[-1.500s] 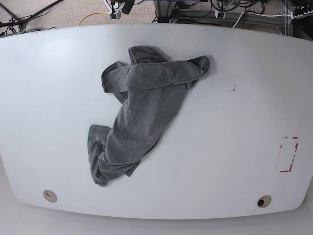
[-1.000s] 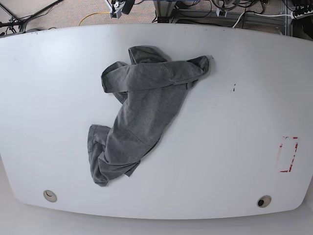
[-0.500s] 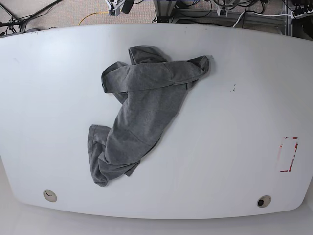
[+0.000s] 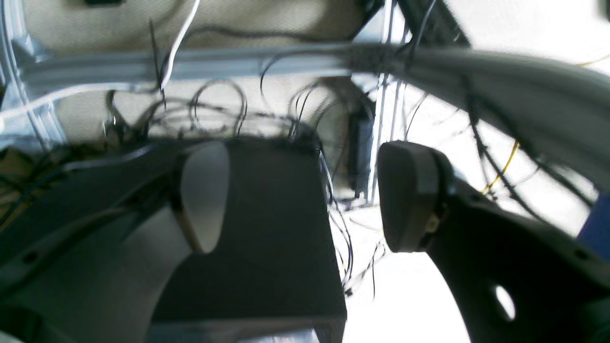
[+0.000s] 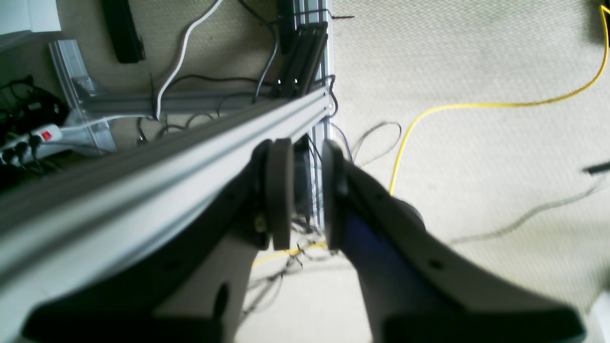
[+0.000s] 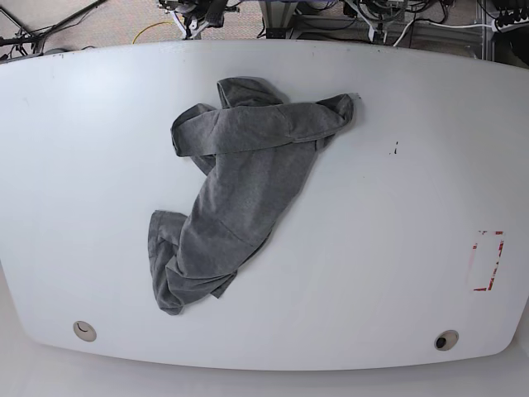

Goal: Fold the T-shirt properly

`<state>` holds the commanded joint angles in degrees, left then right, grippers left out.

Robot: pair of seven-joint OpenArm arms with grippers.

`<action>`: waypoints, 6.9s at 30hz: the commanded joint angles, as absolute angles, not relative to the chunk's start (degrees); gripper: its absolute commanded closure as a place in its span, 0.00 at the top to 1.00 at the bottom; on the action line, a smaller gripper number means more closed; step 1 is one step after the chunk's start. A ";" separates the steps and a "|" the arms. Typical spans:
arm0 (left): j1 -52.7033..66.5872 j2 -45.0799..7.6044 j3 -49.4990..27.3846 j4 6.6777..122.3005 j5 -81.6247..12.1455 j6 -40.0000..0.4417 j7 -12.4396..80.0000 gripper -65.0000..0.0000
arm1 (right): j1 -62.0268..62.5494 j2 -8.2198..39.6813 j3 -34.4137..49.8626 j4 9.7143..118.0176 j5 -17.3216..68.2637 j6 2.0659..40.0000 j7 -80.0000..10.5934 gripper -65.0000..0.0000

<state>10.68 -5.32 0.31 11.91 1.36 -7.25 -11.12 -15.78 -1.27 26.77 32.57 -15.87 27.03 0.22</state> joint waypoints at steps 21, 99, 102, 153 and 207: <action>19.30 -5.32 0.04 25.98 1.19 -7.25 -11.30 0.69 | -21.32 -1.63 26.86 36.18 -15.52 26.95 5.93 0.15; 50.33 -12.79 -13.58 111.69 1.10 -7.34 2.33 0.92 | -46.11 0.48 14.73 116.00 6.02 27.21 -8.57 0.48; 49.27 -11.12 -13.67 111.43 1.10 -7.34 2.33 0.92 | -43.12 1.27 14.64 115.91 6.20 28.09 -8.75 0.48; 48.57 -6.81 -13.67 111.60 1.54 -7.43 2.33 0.91 | -2.59 11.12 -20.79 103.87 6.64 40.00 -52.26 0.48; 48.48 -6.90 -13.76 111.60 1.63 -7.43 2.33 0.91 | -13.05 8.13 -16.04 114.77 6.64 40.00 -52.18 0.01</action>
